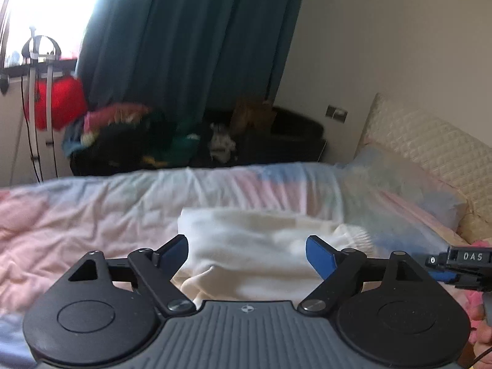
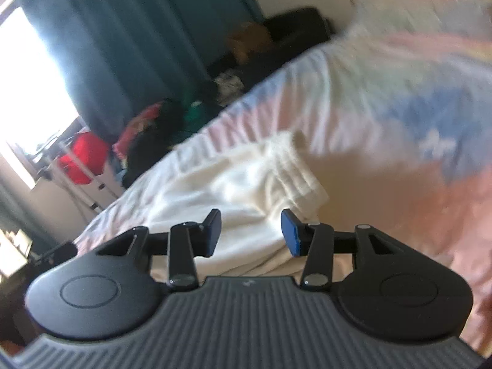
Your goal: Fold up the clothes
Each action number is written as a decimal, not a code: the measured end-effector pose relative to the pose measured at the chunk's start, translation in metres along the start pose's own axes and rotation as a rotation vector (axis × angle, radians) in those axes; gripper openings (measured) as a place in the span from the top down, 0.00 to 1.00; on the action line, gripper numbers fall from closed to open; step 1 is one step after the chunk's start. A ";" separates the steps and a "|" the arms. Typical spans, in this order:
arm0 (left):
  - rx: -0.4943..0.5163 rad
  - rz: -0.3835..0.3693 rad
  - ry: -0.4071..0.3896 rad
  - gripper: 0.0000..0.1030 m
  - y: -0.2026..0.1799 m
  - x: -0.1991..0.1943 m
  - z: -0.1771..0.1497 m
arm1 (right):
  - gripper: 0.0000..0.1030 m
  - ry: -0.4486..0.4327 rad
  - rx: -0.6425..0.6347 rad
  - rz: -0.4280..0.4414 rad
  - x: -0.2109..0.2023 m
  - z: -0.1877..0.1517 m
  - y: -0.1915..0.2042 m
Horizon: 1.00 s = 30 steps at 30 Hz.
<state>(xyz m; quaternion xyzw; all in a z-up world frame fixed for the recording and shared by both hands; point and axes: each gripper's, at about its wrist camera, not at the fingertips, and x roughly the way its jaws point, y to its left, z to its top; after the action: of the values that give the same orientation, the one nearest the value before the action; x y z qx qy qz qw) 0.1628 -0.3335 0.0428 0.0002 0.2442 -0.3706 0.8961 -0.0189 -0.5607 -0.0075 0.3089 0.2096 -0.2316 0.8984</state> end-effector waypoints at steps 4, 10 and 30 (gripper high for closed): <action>0.023 0.011 -0.049 0.00 -0.022 -0.052 0.008 | 0.14 -0.077 -0.065 0.026 -0.054 0.001 0.018; 0.056 0.031 -0.115 0.00 -0.046 -0.125 0.004 | 0.14 -0.101 -0.132 0.076 -0.108 -0.004 0.041; 0.136 0.124 -0.216 0.00 -0.064 -0.270 -0.064 | 0.14 -0.253 -0.318 0.065 -0.198 -0.104 0.080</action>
<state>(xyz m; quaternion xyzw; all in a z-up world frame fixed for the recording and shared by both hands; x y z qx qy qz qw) -0.0714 -0.1894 0.1162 0.0362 0.1203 -0.3280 0.9363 -0.1591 -0.3800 0.0571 0.1383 0.1190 -0.2034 0.9619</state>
